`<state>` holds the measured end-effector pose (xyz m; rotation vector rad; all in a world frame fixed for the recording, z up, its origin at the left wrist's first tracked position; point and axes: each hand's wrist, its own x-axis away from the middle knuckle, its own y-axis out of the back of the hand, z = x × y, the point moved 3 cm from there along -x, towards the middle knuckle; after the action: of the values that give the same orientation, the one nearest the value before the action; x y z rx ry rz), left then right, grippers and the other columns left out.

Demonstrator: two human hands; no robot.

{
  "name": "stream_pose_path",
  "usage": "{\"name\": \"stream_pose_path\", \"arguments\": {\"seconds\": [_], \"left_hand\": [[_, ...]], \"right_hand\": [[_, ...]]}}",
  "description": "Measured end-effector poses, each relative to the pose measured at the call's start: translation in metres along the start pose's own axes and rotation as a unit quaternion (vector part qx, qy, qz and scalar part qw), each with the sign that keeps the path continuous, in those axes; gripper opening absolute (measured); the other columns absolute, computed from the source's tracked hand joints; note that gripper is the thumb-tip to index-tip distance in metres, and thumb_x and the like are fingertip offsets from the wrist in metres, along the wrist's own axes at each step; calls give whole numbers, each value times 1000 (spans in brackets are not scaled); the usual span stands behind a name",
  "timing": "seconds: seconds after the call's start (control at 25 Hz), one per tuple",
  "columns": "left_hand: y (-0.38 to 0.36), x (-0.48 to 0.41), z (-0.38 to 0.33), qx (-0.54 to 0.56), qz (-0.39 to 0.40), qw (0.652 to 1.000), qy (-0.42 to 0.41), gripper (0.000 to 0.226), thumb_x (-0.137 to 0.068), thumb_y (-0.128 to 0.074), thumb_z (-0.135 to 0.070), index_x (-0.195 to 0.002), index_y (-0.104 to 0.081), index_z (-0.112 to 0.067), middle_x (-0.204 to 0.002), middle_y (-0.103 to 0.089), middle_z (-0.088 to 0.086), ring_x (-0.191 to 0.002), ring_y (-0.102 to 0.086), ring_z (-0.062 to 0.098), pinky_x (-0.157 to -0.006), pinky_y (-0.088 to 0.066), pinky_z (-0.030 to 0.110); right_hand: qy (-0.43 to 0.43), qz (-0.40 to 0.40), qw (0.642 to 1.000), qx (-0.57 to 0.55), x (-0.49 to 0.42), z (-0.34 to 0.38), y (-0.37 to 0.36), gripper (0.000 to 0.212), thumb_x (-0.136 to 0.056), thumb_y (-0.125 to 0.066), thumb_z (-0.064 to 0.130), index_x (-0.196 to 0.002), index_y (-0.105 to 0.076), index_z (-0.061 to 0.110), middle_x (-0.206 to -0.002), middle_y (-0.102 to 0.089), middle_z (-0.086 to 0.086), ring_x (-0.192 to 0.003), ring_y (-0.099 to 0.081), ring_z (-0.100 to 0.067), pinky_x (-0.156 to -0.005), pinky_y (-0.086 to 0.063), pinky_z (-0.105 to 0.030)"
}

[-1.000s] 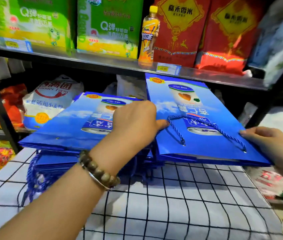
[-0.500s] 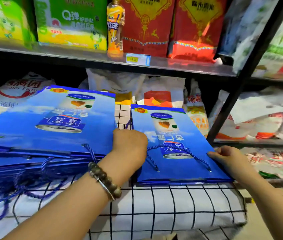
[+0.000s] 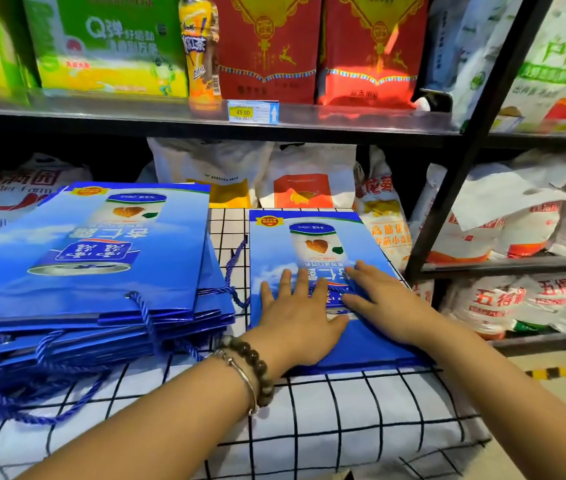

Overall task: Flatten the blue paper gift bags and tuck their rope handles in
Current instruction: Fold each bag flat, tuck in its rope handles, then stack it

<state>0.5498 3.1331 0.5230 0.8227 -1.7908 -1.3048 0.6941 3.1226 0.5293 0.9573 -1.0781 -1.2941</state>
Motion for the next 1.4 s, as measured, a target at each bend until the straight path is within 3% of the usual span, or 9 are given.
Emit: {"name": "stream_pose_path", "arguments": {"seconds": [0.12,0.28,0.48,0.56,0.68,0.96,1.12,1.24,1.4], "left_hand": [[-5,-5,3,-11,9,1000,-3,71,-91,-18,-62,-147,6,-27,-155,17,5,-140,19,30,-109,12,59],[-7,-4,2,-26,16,1000,2,71,-91,-15,-63,-147,7,-26,-155,17,6,-141,18,31,-110,9,59],[18,-18,-3,-83,-113,990,-14,54,-95,-27,-49,-137,-33,-16,-143,-31,14,-130,-28,33,-105,-23,47],[18,-28,-1,-48,-129,991,-3,54,-95,-29,-47,-140,-29,-16,-150,-21,14,-138,-14,33,-110,-11,51],[4,-37,4,-9,-49,998,25,62,-95,-22,-51,-148,-7,-21,-156,8,8,-141,13,31,-110,9,54],[1,-41,6,-14,-41,999,30,64,-95,-20,-53,-148,-2,-22,-156,10,9,-141,14,32,-110,10,55],[16,-20,-4,-37,-60,997,7,60,-97,-32,-41,-147,-14,-12,-155,-3,15,-142,-2,32,-113,-6,50],[43,30,-24,-30,-116,990,-69,51,-95,-41,-28,-139,-30,-5,-147,-26,20,-134,-26,32,-109,-21,46],[79,117,1,7,-265,944,-197,31,-85,-48,-32,-109,-61,-16,-104,-64,4,-90,-60,23,-77,-50,33]], "right_hand": [[4,58,996,63,-4,-3,-13,61,-96,-25,47,-147,-2,23,-156,9,-3,-144,7,-20,-115,0,-43],[4,78,993,88,-3,-1,-14,62,-96,-20,48,-147,4,22,-156,13,-4,-143,11,-20,-115,1,-42],[9,-40,999,27,-17,8,8,50,-94,-42,40,-138,-37,17,-147,-33,-5,-131,-35,-22,-104,-33,-35],[12,-63,998,26,-30,10,9,52,-95,-40,39,-141,-31,17,-151,-27,-6,-136,-29,-22,-108,-28,-34],[1,-1,999,41,-45,6,-5,57,-97,-30,43,-147,-13,20,-157,-4,-5,-144,-5,-21,-115,-8,-39],[-5,7,998,60,-50,-1,-14,55,-98,-22,42,-147,-7,22,-157,4,-2,-144,3,-17,-115,-2,-40],[-2,-12,999,31,-45,5,-10,54,-98,-27,40,-147,-16,22,-157,-5,-3,-144,-5,-19,-115,-8,-40],[21,-40,998,35,-37,21,11,46,-95,-45,28,-139,-35,18,-149,-32,-7,-134,-33,-23,-107,-29,-35],[94,-180,979,-36,-23,87,46,28,-91,-52,19,-119,-58,17,-121,-60,-2,-103,-56,-17,-83,-43,-30]]}}
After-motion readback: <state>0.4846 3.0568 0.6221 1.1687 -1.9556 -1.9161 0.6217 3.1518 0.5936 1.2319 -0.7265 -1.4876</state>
